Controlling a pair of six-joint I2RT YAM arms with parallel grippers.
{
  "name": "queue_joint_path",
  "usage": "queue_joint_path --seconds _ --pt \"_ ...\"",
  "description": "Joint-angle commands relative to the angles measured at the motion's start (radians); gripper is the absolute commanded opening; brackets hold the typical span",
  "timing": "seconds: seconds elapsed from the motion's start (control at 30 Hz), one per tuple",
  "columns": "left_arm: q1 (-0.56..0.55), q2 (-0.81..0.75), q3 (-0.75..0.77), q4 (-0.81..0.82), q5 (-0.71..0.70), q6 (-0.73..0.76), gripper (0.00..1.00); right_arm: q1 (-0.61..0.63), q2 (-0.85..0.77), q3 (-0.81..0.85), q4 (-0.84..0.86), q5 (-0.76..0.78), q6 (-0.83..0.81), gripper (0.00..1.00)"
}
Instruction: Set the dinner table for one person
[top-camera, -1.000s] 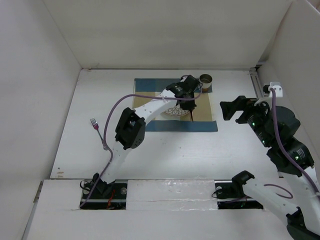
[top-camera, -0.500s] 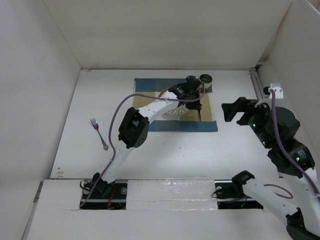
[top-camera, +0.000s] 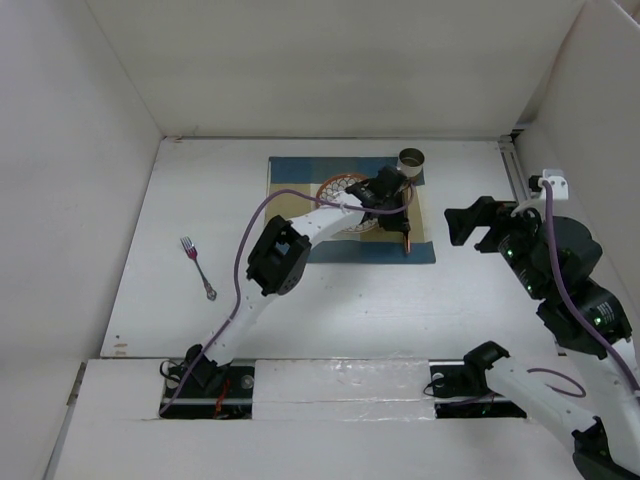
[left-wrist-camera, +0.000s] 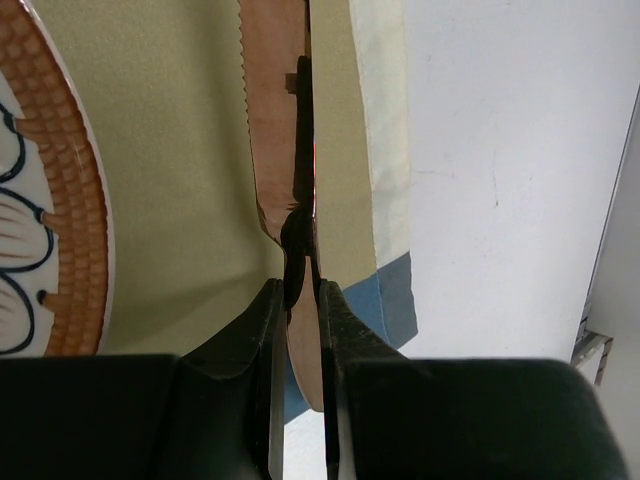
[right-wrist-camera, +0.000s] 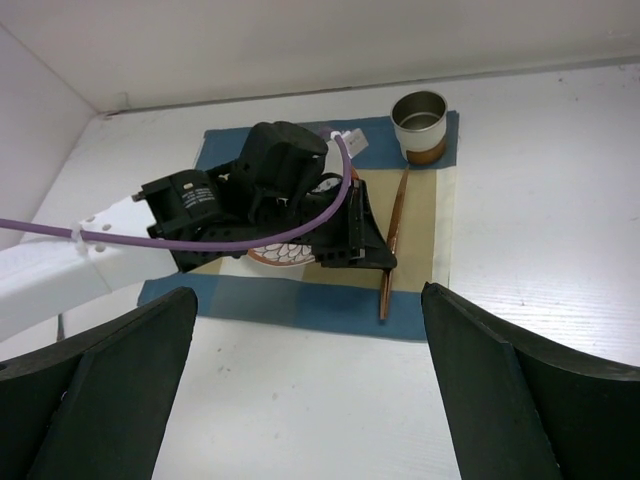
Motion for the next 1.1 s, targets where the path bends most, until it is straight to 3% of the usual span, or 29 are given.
queue_joint_path --seconds 0.0,0.53,0.6,0.83,1.0,1.07 --pt "-0.003 -0.009 0.042 0.077 0.037 -0.035 0.0 -0.008 -0.016 -0.002 0.006 0.007 -0.01 1.0" --pt "-0.003 0.039 0.053 0.113 0.07 -0.092 0.0 -0.008 -0.025 -0.021 0.006 0.007 -0.019 1.0" --pt "-0.003 0.039 0.053 0.112 0.07 -0.092 0.11 -0.008 -0.025 -0.021 0.006 0.007 -0.019 1.0" --pt "-0.003 0.002 0.008 0.112 0.08 -0.101 0.31 -0.008 -0.035 -0.021 0.006 -0.002 -0.019 1.0" --pt "-0.014 -0.05 -0.002 0.112 0.069 -0.101 0.53 -0.008 -0.044 -0.021 0.006 -0.002 -0.019 1.0" --pt "-0.023 -0.064 -0.002 0.112 0.069 -0.101 0.55 -0.008 -0.044 -0.021 0.006 -0.002 -0.019 1.0"
